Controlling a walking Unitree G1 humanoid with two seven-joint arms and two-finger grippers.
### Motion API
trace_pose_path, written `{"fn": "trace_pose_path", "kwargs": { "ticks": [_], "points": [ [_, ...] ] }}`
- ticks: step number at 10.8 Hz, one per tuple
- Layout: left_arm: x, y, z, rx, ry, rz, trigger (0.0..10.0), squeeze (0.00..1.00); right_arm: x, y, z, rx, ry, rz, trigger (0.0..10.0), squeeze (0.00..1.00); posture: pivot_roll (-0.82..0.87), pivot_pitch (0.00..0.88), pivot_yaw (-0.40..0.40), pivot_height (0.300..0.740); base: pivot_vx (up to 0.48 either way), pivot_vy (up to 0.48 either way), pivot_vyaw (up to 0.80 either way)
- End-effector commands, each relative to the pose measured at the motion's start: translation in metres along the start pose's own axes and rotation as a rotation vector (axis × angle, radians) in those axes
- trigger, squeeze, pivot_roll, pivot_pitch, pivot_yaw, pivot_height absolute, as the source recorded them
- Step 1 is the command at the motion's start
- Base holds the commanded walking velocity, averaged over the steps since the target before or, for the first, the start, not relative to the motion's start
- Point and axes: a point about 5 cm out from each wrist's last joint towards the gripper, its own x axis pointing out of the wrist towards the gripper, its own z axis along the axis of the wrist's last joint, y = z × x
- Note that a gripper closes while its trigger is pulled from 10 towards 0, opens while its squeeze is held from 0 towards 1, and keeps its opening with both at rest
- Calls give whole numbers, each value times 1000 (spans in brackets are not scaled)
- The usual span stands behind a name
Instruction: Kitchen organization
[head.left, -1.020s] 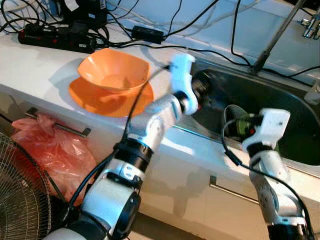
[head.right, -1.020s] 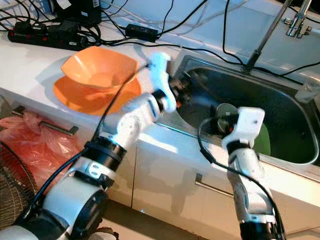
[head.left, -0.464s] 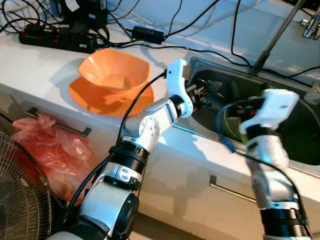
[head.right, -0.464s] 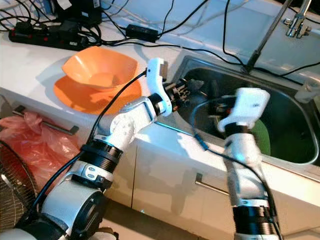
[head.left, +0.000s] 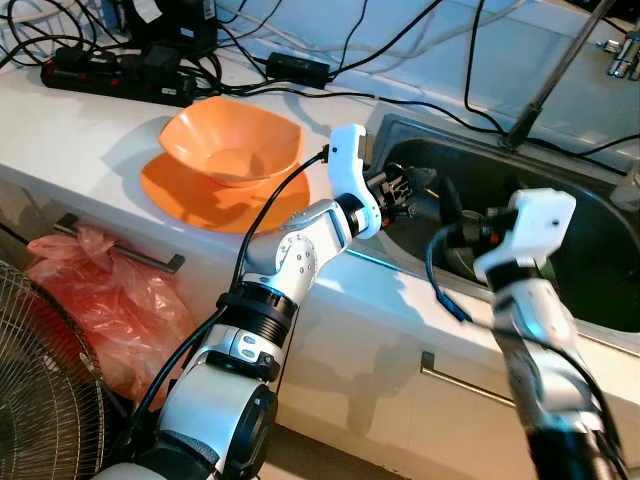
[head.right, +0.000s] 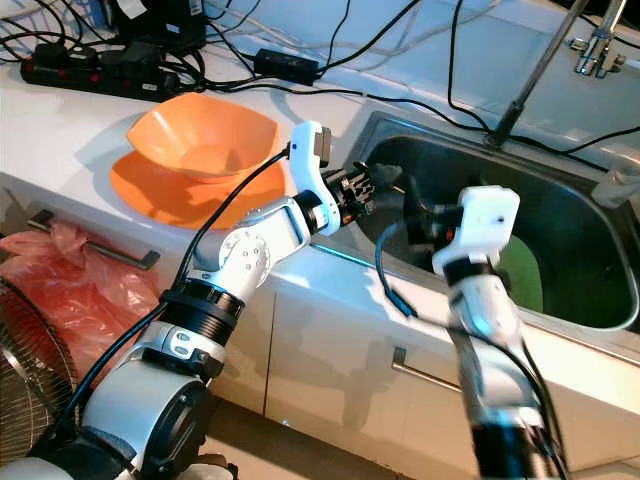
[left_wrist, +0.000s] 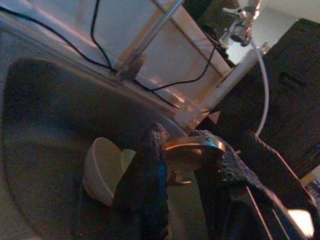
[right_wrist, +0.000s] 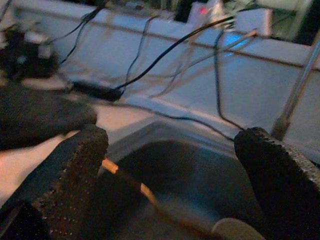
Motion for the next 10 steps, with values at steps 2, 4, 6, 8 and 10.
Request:
{"fn": "trace_pose_path", "kwargs": {
  "ticks": [2, 4, 6, 8, 10],
  "points": [
    [19, -28, -5, -15, 4, -76, 0, 0, -8, -2, 4, -41, 27, 79, 10000, 0, 215, 24, -138, 740, 0, 0, 0],
    [21, -32, -4, -11, 9, -90, 0, 0, -13, 0, -6, -85, 77, 138, 10000, 0, 216, 26, -136, 740, 0, 0, 0],
    [22, -39, -6, -19, 20, -115, 0, 0, -13, 4, -11, -100, 103, 175, 10000, 0, 216, 26, -136, 740, 0, 0, 0],
    [22, -46, -9, -25, 50, -142, 0, 0, -11, 3, -15, -137, 120, 192, 10000, 0, 224, 31, -138, 740, 0, 0, 0],
    [19, -56, -11, -22, 76, -173, 0, 0, -9, 3, -16, -162, 118, 199, 10000, 0, 227, 36, -142, 740, 0, 0, 0]
  ]
}}
